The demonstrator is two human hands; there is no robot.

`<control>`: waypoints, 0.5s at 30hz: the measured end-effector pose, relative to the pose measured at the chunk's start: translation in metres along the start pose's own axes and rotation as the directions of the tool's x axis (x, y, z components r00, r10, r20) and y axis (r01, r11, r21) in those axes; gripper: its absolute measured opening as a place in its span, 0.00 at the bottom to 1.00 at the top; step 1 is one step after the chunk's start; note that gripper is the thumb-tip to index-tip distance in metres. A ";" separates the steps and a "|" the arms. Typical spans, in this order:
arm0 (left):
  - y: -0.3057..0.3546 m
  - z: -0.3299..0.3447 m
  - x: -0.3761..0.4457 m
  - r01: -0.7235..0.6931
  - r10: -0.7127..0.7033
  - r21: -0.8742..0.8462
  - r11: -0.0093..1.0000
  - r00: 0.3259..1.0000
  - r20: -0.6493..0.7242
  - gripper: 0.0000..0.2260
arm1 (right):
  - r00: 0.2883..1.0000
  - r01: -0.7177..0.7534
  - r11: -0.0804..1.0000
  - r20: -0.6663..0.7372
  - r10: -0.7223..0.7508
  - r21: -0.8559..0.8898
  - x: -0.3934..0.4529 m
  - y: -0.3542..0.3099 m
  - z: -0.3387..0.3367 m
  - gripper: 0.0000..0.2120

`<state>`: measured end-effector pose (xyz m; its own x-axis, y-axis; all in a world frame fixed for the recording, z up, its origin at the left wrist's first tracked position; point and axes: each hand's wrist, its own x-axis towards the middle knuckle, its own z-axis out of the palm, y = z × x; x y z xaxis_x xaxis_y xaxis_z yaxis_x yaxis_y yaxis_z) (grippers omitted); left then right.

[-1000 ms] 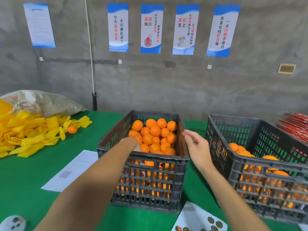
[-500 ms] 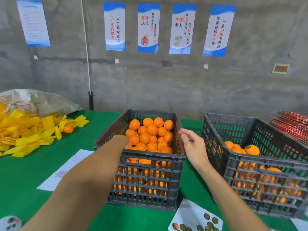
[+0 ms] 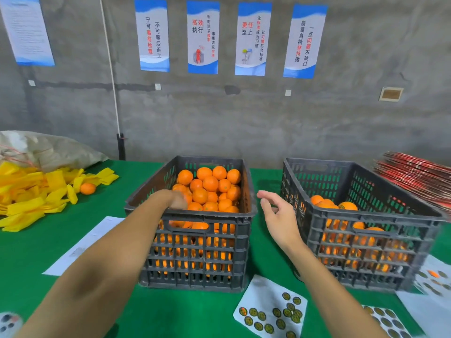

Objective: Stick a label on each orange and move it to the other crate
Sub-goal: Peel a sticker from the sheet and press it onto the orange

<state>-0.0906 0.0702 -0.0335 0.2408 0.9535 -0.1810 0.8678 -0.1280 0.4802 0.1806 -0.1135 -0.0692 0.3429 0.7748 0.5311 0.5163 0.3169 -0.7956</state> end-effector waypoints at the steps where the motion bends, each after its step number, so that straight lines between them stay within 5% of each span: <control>1: 0.010 -0.001 -0.001 -0.067 0.075 -0.171 0.983 0.996 0.039 0.17 | 1.000 -0.010 1.000 0.000 0.010 -0.005 -0.004 0.003 -0.005 0.13; 3: 0.033 0.003 -0.016 -0.185 0.191 -0.579 0.794 0.980 -0.050 0.19 | 1.000 -0.027 0.999 0.004 0.027 -0.032 -0.010 0.006 -0.013 0.13; 5: 0.056 0.010 -0.037 -0.300 0.254 -0.767 0.567 0.950 -0.184 0.20 | 0.999 -0.031 0.998 0.005 0.031 -0.051 -0.014 0.008 -0.021 0.13; 8: 0.086 0.031 -0.068 -0.389 0.370 -0.841 0.376 0.895 -0.248 0.21 | 0.999 -0.049 0.996 0.007 0.050 -0.068 -0.021 0.010 -0.034 0.13; 15: 0.115 0.090 -0.127 -0.533 0.467 -0.836 0.127 0.776 -0.424 0.18 | 0.976 -0.204 0.965 0.038 0.213 -0.166 -0.063 0.042 -0.055 0.14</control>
<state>0.0174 -0.0897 -0.0328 0.4081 0.7957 0.4475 -0.3814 -0.2968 0.8755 0.2241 -0.1793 -0.1198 0.4150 0.8449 0.3376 0.5580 0.0568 -0.8279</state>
